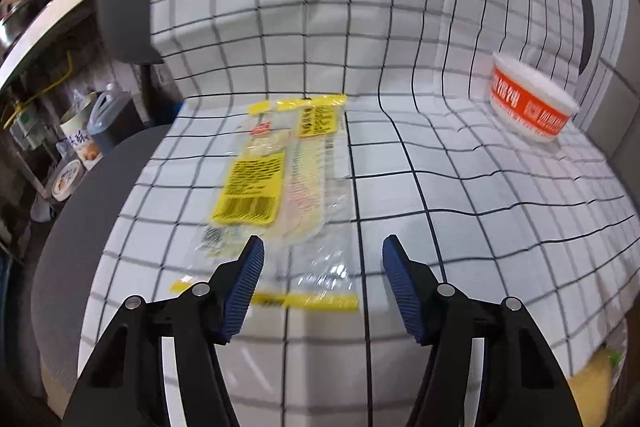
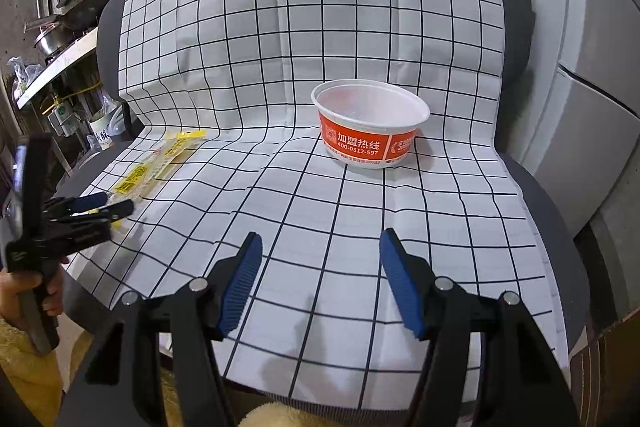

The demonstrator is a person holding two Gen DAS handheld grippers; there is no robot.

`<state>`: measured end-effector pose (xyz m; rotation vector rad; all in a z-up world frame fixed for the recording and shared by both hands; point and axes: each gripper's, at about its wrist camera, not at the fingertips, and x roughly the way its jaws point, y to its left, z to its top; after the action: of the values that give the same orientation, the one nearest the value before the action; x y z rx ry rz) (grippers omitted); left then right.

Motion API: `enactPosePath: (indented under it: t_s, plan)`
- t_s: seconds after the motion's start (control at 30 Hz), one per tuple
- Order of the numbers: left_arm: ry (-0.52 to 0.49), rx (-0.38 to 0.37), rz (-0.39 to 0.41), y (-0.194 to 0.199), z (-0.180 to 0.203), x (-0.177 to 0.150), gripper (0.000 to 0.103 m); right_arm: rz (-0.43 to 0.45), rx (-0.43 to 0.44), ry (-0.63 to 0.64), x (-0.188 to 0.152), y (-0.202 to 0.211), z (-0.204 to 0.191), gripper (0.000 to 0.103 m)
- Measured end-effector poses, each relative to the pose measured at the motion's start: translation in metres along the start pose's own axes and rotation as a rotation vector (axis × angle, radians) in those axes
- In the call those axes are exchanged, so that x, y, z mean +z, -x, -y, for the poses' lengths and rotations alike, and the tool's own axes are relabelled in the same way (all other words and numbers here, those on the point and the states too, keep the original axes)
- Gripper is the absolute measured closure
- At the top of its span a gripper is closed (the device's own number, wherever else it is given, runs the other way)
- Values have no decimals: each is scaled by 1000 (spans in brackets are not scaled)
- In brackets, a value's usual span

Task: Collect trash
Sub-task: 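Grasp the yellow snack packet with the left gripper and lift it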

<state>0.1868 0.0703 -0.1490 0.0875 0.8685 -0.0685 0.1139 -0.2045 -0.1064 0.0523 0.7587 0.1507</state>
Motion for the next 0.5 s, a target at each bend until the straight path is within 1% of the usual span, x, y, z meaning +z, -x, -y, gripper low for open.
enactPosePath:
  t_s: [0.1,0.17,0.2,0.23,0.27,0.33,0.4,0.5]
  plan:
    - [-31,50,-22,-18,5,4,53,-4,1,-2,2,-3,4,42]
    - [-29,64,-26,-24,3,6,58,-2,3,-4,2,-3,8,42]
    - [-21,66,-26,-24,1,6,67,-1,4,-6,2,-4,9,42]
    - [-5,67,-32,-26,-2,7,84,0,3,-8,2,-5,10,42]
    - [9,70,-39,-26,-5,8,93,1,2,-9,3,-6,12,42]
    - [43,55,-20,-18,-11,9,100,2,1,-17,4,-8,15,42]
    - [71,31,18,-1,-15,9,101,7,0,-24,5,-9,20,42]
    - [98,-50,98,34,-9,12,101,20,-10,-46,10,-13,30,42]
